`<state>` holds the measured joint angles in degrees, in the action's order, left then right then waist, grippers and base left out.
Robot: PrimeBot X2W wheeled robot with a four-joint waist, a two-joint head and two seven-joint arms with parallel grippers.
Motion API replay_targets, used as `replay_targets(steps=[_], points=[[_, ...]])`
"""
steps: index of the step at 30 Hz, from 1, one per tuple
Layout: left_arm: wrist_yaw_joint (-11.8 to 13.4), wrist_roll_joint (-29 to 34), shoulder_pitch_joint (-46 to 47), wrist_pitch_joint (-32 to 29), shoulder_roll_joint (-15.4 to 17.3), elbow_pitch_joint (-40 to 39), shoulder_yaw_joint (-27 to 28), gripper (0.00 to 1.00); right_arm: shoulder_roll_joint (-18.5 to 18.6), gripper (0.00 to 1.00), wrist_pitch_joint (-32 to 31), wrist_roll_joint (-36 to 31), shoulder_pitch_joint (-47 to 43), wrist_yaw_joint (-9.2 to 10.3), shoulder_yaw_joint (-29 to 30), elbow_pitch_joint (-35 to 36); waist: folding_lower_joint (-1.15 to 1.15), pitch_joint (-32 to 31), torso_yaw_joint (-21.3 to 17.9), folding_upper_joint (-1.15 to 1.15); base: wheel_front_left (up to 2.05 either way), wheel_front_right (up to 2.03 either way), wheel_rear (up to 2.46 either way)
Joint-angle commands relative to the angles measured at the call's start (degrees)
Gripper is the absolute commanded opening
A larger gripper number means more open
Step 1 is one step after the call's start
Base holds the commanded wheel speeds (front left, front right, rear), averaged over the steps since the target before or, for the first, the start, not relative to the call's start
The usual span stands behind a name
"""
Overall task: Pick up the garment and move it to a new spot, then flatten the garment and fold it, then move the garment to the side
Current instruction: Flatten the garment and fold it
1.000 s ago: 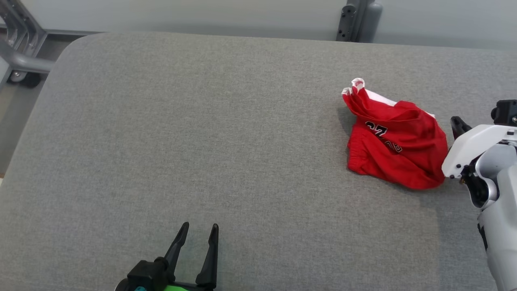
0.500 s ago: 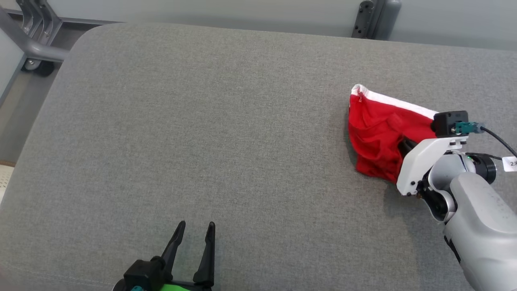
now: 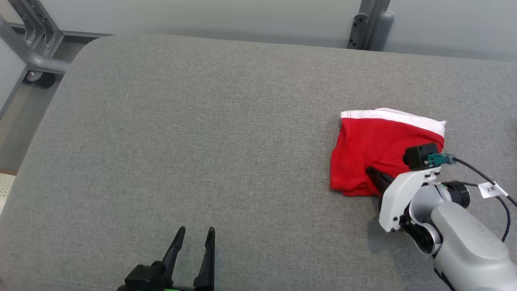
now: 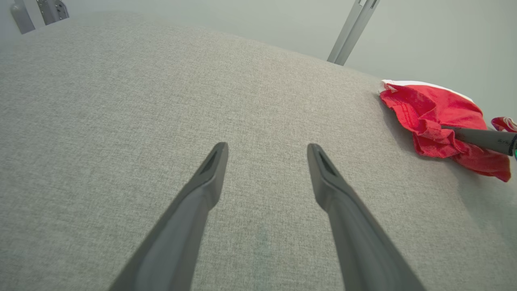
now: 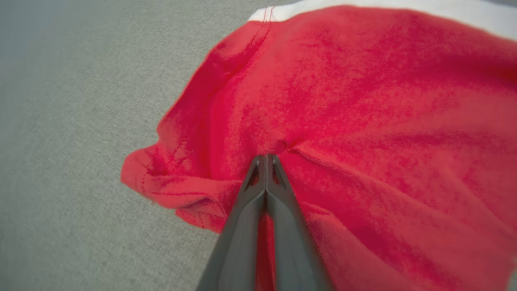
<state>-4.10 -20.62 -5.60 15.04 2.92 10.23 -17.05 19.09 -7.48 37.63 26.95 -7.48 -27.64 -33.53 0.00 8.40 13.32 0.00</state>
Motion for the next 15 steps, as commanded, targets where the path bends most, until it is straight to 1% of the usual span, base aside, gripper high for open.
replay_targets(steps=[1,8,15], points=[[0.1,-0.2,-0.6,0.2,0.0,0.1,0.0,1.0,-0.2,0.0,0.8,0.4,-1.2,-0.01,-0.8,0.2,0.0,-0.7,0.2,0.0,0.0,0.0,0.0],[0.5,-0.3,-1.3,0.2,0.0,-0.1,0.0,1.0,-1.2,0.0,0.9,1.1,-2.8,-0.01,-3.9,-1.4,0.0,-1.9,0.6,0.0,0.0,0.0,0.0],[0.8,-0.9,-2.5,0.2,0.0,-0.1,0.3,1.0,-1.5,0.0,3.6,-0.4,-4.1,-0.01,-6.2,-2.4,0.0,-3.8,0.6,0.0,0.0,0.0,0.0]])
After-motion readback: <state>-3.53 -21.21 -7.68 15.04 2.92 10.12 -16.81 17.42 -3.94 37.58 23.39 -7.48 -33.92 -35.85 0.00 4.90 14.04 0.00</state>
